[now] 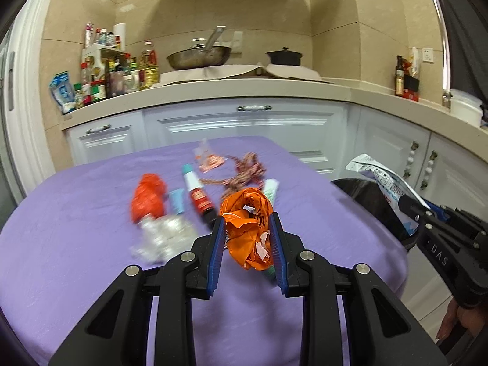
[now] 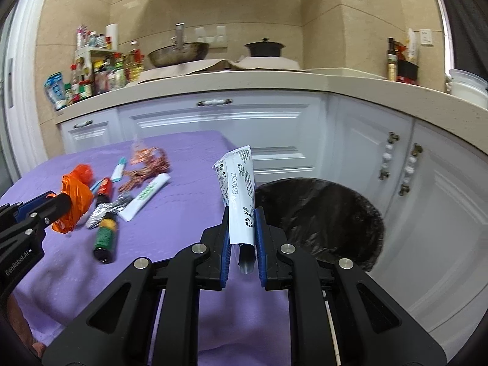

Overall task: Collect trash
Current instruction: 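Carry both items to the black bin and open both tools to drop them, then return both tools to the table and grasp the green-and-yellow bottle with the right tool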

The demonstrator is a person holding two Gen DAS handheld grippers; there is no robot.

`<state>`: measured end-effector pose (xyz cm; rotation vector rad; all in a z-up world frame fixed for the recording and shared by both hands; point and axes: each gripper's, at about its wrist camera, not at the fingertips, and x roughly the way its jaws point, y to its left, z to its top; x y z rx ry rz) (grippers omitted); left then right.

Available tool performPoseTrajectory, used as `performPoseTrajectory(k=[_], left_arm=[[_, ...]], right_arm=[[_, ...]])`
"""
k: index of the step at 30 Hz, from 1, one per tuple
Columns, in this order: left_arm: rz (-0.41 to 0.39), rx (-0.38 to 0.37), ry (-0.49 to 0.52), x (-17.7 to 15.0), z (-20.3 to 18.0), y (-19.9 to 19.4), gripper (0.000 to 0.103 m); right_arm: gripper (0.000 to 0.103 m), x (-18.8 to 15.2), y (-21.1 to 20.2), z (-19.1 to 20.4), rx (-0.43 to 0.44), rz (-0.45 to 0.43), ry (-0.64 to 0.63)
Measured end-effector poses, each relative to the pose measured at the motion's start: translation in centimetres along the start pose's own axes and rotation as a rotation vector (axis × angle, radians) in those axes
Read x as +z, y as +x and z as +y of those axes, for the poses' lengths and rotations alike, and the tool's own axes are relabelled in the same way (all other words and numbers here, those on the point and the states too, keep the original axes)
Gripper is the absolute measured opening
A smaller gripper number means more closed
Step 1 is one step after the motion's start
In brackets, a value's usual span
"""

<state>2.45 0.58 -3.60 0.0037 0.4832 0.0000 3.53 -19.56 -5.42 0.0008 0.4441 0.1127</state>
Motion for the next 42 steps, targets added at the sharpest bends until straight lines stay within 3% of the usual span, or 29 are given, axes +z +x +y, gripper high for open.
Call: performPoseTrajectory(k=[13,28,30,31,33,38,42], left_arm=[[-0.031,-0.127,0.068,3.1,-8.0,3.6,0.030],[0.021,-0.147,0.134,4.7,-15.1,9.9,0.030],[0.047,-0.150,0.139,4.7,-15.8,11.1,0.032],[0.063,-0.146,0.144,4.7,-16.1,11.6,0.032],[0.107,-0.150,0.132,4.6,-16.3,12.5,0.036],[0.104,-0.154,0.113,4.7,-16.1,12.4,0.055],[0.097,-0.152,0.116,4.7,-16.3,12.1,0.055]], right_arm=[[0.014,0.9,1.1,-7.5,-0.157,-0.022,0.095],[0.014,0.7,5.5,-11.9,-0.165,0.011,0.153],[0.020,0.7,6.3,-12.4,-0.163,0.017,0.159],[0.029,0.6,6.9,-12.8,-0.166,0.019,0.169],[0.038,0.5,7.5,-13.4,-0.177,0.020,0.186],[0.039,0.0,8.1,-14.3,-0.182,0.033,0.205],[0.039,-0.1,7.9,-14.4,-0.186,0.031,0.207]])
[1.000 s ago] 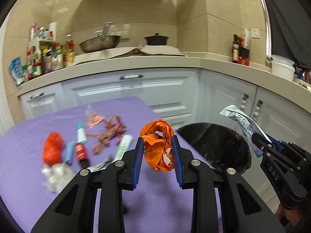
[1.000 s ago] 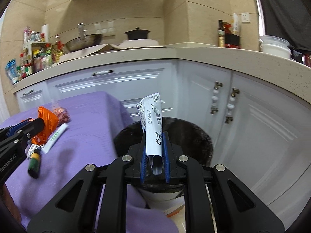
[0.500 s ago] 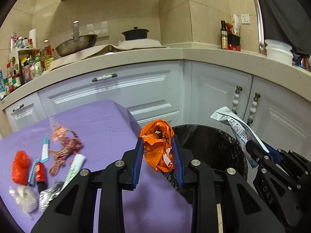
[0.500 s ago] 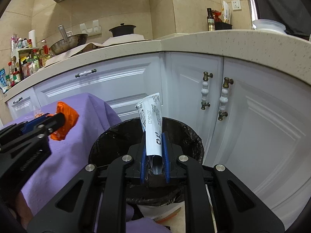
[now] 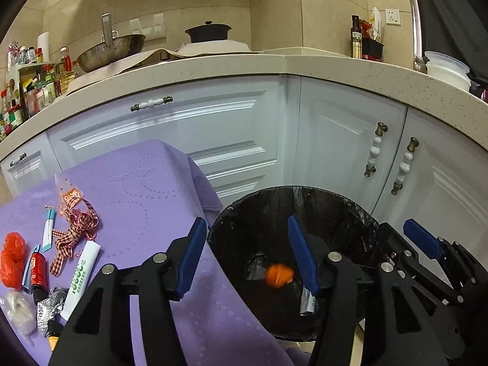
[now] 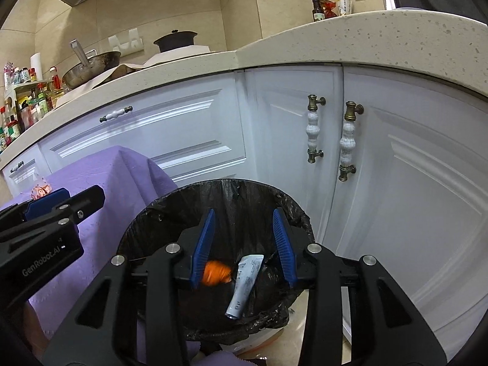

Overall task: Collect trash
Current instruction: 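Return both tools to the table and grasp the green-and-yellow bottle with the right tool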

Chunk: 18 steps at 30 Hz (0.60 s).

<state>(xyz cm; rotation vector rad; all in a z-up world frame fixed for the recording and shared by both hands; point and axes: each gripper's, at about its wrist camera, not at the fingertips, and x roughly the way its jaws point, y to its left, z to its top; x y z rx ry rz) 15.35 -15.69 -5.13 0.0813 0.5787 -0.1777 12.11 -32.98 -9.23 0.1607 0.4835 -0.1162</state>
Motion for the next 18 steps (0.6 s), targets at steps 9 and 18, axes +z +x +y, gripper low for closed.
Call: performPoseTrajectory(k=[9,18], left_arm=[[-0.016,0.011,-0.013,0.1,1.3,-1.8,0.055],[-0.033,0.114,-0.065,-1.8,7.2,-6.4,0.055]], right_arm=[[0.039,0.3,-1.9,0.8,0.007,-0.014,-0.011],[0.039,-0.6,-4.9,6.4,0.115,-0.014,-0.084]])
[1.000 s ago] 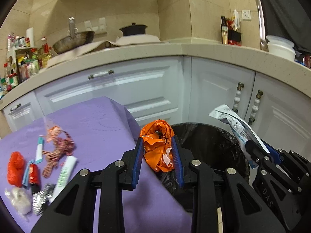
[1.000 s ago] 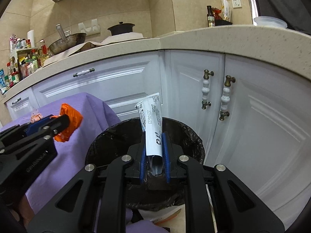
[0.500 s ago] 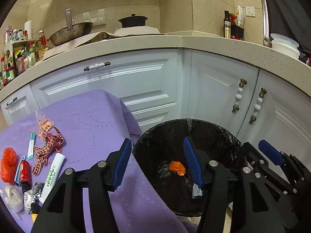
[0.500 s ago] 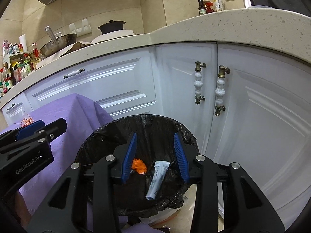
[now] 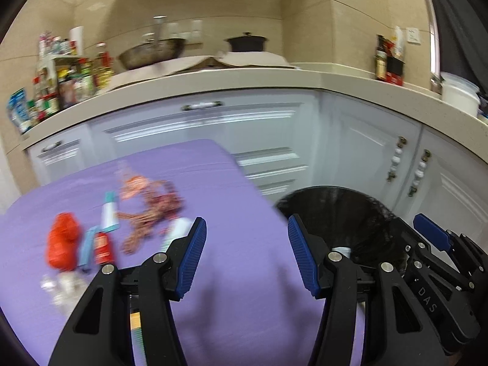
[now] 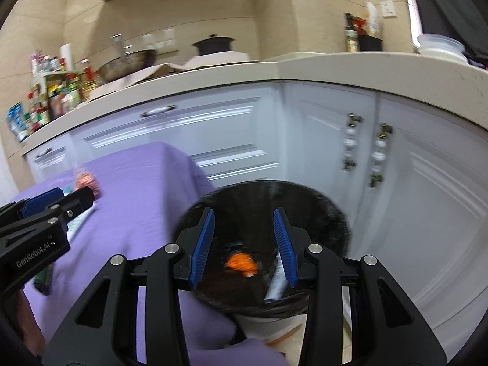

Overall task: Collect trash
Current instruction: 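Return both tools to the table and grasp the green-and-yellow bottle with the right tool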

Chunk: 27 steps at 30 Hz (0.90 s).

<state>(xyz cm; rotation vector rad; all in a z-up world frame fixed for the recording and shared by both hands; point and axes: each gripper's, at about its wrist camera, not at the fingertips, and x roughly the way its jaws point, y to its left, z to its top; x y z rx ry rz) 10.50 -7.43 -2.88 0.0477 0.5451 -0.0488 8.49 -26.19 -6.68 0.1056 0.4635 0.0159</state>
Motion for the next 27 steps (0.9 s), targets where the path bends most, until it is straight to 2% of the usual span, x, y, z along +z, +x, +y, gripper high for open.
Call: performPoseTrajectory(k=[11,16,22,27], left_arm=[[0.025,0.187,-0.112,-3.5,10.5,-4.2,0.055],[0.031,0.252,-0.140,-5.3,13.9,-5.6,0.055],[0.042,0.298,-0.171,-6.9,16.8,-6.5,0.055],[0.053,0.303,-0.197,-7.6,18.1,-6.6,0.055]], right_arm=[[0.040,-1.3,-2.4,10.1,0.183,0.018,-0.109],[0.040,-2.4,-3.4,14.4,0.253,0.029,-0.165],[0.040,-3.7,-3.5,17.9,0.306,0.060,-0.216],[0.040,-5.0,-3.0,19.8,0.323,0.088,-0.261]])
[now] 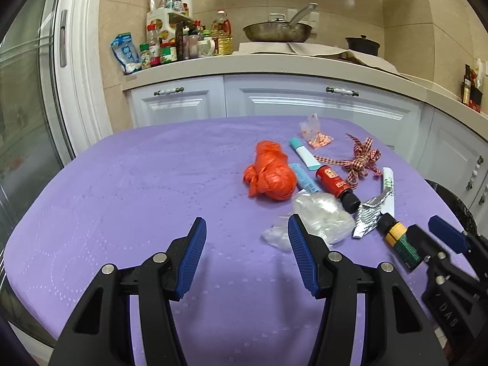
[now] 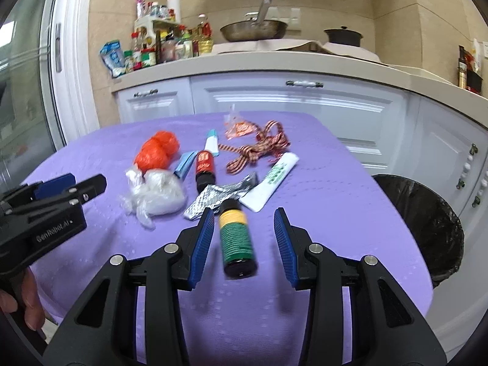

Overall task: Collect trash
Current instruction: 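Return both tools to the table and grasp the green-and-yellow bottle with the right tool, then grasp the clear plastic bag with the left tool while the right tool holds the bottle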

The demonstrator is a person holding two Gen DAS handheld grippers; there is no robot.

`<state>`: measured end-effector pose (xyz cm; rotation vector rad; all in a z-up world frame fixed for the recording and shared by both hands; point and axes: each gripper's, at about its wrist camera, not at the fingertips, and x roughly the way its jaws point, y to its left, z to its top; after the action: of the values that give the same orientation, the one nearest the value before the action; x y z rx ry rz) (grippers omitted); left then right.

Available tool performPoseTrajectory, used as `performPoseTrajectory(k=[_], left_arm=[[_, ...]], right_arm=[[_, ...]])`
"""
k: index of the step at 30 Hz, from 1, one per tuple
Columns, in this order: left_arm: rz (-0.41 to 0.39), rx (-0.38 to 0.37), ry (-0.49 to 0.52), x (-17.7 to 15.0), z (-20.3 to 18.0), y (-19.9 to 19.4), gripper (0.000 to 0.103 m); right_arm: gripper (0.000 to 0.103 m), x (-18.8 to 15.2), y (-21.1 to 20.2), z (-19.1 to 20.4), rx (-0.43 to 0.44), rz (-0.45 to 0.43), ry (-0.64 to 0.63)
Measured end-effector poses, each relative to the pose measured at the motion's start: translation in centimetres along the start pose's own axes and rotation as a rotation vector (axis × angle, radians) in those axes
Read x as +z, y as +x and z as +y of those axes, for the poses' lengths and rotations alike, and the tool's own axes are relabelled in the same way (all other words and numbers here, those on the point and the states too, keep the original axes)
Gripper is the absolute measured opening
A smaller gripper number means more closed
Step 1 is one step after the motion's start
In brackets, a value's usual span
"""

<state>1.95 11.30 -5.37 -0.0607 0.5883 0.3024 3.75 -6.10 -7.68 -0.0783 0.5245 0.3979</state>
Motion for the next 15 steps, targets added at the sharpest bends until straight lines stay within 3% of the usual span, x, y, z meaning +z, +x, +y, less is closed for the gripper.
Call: performPoseTrajectory(k=[6,9,15], left_arm=[[0.007,-0.021,0.003,-0.3,-0.5,0.2,0.058],[0.009,-0.037,0.009,-0.4,-0.9,0.3,0.058],[0.016,-0.069,0.034,-0.1,-2.5,0.7,0.063]], right_arm=[[0.039,-0.5,1.1,0.2,-0.003,0.033,-0.010],[0.023,-0.6,1.6,0.2,0.003,0.053,-0.018],[0.023,-0.7,1.1,-0.5,-0.008,0.034,-0.010]])
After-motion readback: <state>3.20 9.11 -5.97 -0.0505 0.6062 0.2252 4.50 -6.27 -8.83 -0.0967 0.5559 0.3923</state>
